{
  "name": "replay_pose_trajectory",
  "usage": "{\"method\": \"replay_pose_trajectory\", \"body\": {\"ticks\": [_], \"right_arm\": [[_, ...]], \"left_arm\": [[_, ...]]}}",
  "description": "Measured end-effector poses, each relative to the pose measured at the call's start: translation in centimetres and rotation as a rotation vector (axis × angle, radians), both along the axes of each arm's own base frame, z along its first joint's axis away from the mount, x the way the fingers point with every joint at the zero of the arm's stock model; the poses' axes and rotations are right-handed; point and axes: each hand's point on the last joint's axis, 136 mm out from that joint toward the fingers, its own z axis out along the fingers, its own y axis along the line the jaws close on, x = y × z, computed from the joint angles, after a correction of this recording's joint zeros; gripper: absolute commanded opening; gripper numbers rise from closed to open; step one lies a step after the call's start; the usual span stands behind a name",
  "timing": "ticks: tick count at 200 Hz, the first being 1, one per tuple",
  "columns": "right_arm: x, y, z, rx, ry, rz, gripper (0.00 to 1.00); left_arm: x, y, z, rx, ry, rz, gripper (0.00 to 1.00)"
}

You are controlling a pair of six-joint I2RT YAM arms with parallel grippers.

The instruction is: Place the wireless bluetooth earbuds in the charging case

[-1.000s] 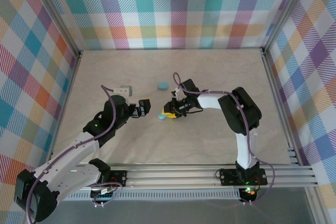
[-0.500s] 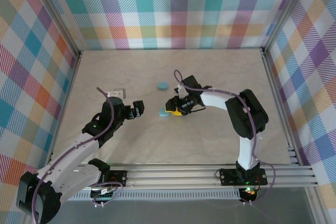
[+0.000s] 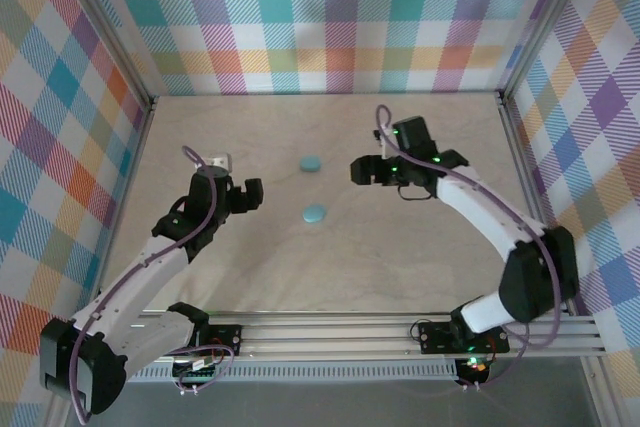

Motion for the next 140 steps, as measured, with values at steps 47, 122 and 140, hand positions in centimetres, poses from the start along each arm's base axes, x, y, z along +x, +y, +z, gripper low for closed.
{"method": "replay_pose_trajectory", "body": {"ticks": [47, 122, 140], "right_arm": [[0.4, -10.2, 1.5, -0.169, -0.288, -0.267, 1.00], [2.0, -20.8, -10.7, -0.310, -0.263, -0.549, 1.00], [2.2, -20.9, -11.5, -0.310, -0.311, -0.551, 1.00]], "left_arm": [[3.4, 0.0, -0.9, 0.117, 0.004, -0.048, 1.00], [3.3, 3.1, -8.2, 0.272, -0.076, -0.024, 1.00], [3.5, 3.8, -9.1, 0.292, -0.089, 0.007, 1.00]]}}
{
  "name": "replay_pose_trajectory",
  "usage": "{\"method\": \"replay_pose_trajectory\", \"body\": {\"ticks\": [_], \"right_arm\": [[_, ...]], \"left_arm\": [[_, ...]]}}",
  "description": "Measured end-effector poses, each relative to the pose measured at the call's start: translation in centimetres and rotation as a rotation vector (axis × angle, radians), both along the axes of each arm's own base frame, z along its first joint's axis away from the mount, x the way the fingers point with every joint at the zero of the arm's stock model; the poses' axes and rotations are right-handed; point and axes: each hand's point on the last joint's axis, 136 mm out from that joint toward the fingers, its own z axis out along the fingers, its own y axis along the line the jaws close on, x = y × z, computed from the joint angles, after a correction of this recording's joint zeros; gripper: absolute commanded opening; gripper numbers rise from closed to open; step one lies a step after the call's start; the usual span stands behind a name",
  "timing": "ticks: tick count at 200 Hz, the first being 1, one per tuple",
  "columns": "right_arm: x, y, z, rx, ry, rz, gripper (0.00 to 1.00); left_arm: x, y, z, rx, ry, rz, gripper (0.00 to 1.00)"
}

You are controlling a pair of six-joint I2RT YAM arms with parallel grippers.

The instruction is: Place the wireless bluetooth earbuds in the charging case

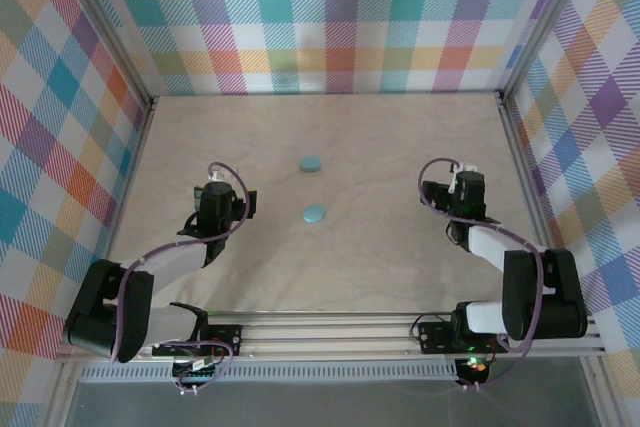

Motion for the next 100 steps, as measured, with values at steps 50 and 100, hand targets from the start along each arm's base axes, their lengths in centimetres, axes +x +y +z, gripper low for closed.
{"method": "replay_pose_trajectory", "body": {"ticks": [50, 100], "right_arm": [[2.3, 1.8, 0.7, -0.006, -0.129, 0.125, 1.00], [2.2, 1.6, -0.8, -0.010, -0.146, 0.116, 1.00]], "left_arm": [[0.6, 1.3, -0.6, -0.028, -0.072, 0.020, 1.00], [2.0, 1.7, -1.2, -0.070, -0.129, 0.010, 1.00]]}}
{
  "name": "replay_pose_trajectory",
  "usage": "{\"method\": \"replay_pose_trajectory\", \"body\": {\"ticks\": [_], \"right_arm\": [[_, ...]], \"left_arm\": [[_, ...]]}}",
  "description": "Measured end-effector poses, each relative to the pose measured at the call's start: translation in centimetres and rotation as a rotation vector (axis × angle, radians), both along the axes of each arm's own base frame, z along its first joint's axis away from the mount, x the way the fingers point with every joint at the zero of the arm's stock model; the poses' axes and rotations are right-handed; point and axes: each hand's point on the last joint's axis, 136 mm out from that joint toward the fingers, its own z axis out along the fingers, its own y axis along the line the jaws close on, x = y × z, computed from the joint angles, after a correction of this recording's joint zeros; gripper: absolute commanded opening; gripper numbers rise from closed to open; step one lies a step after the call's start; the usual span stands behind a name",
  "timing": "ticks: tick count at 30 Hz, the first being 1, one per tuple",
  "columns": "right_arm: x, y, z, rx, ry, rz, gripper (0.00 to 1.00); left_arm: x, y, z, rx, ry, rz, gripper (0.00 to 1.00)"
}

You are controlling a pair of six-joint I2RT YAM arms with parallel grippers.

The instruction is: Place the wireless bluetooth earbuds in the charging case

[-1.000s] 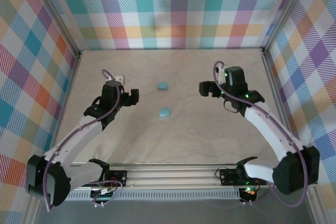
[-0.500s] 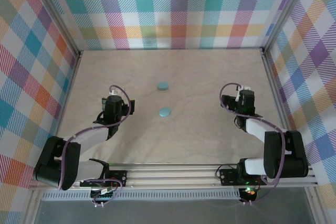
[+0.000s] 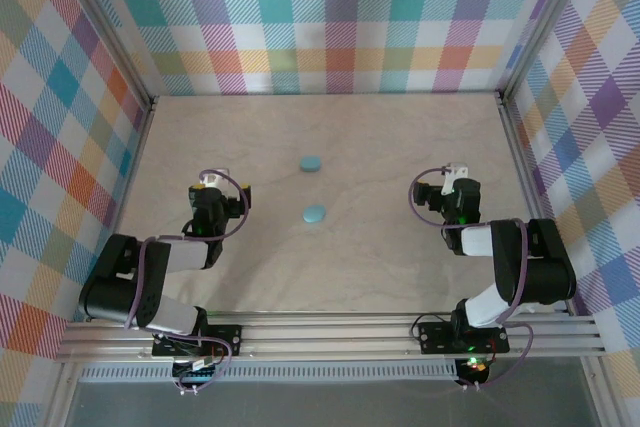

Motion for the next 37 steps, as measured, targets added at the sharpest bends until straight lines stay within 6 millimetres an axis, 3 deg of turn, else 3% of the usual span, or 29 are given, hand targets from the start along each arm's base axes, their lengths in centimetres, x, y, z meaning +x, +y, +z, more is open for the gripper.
{"method": "replay_pose_trajectory", "body": {"ticks": [6, 11, 37], "right_arm": [[0.3, -0.2, 0.6, -0.002, -0.027, -0.009, 0.99], [0.4, -0.2, 0.7, -0.002, -0.030, -0.008, 1.00], [0.4, 0.0, 0.8, 0.001, -0.035, 0.000, 1.00]], "left_arm": [[1.0, 0.7, -2.3, -0.058, 0.062, -0.012, 1.00], [2.0, 1.3, -1.5, -0.104, 0.048, -0.013, 1.00], [1.8, 0.8, -1.9, -0.130, 0.069, -0.032, 1.00]]}}
